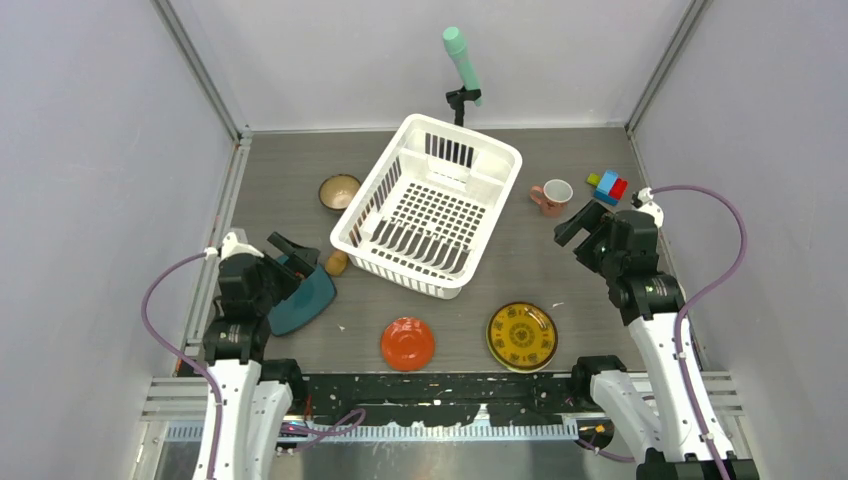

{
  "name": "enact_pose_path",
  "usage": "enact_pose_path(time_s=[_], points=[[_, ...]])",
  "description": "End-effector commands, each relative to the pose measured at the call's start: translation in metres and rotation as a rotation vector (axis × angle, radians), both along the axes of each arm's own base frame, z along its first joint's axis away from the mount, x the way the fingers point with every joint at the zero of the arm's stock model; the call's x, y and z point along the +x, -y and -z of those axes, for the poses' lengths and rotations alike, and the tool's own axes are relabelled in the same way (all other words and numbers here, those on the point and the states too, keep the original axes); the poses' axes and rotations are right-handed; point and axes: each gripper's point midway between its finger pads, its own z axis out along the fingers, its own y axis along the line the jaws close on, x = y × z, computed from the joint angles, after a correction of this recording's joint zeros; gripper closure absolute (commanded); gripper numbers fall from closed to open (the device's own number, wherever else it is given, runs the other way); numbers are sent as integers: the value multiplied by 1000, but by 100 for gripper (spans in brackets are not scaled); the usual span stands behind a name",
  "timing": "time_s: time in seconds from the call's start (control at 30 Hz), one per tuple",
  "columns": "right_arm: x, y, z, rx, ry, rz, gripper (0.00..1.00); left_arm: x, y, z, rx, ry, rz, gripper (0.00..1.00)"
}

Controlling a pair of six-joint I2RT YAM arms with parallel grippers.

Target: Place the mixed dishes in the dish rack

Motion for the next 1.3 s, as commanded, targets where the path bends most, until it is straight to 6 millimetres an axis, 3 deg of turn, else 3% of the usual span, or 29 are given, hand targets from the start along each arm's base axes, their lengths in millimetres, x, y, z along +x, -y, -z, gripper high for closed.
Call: enact_pose_path(time_s=[0.0, 0.2, 0.4, 0.53, 0.67, 0.77, 0.9, 1.07, 1.17, 1.27], points=[[0, -3, -13, -3, -5, -25, 0, 1, 5, -8, -26, -25, 18, 1], [-9, -6, 0, 13, -114, -32, 0, 5, 42, -15, -14, 24, 308, 1], [-25, -31, 20, 130, -207, -115, 0, 4, 51, -17, -39, 25, 363, 5], [-41, -42, 39, 188, -296, -150, 4, 4, 58, -31, -43, 33, 418, 9], [-61, -33, 67, 171, -431, -82, 4, -4, 77, -49, -60, 36, 533, 18], [-78, -27, 84, 178, -535, -9, 6, -16, 100, -55, -4, 44, 604, 18], [-82, -21, 90, 174, -539, 59, 25, -28, 130, -52, 67, 55, 673, 16], [-86, -27, 112, 230, -560, 86, 30, -34, 160, -46, 65, 45, 770, 17], [-93, -33, 140, 262, -616, 86, 33, -36, 168, -52, 64, 79, 796, 17], [-96, -34, 155, 271, -641, 94, 32, -37, 171, -58, 61, 104, 810, 17]])
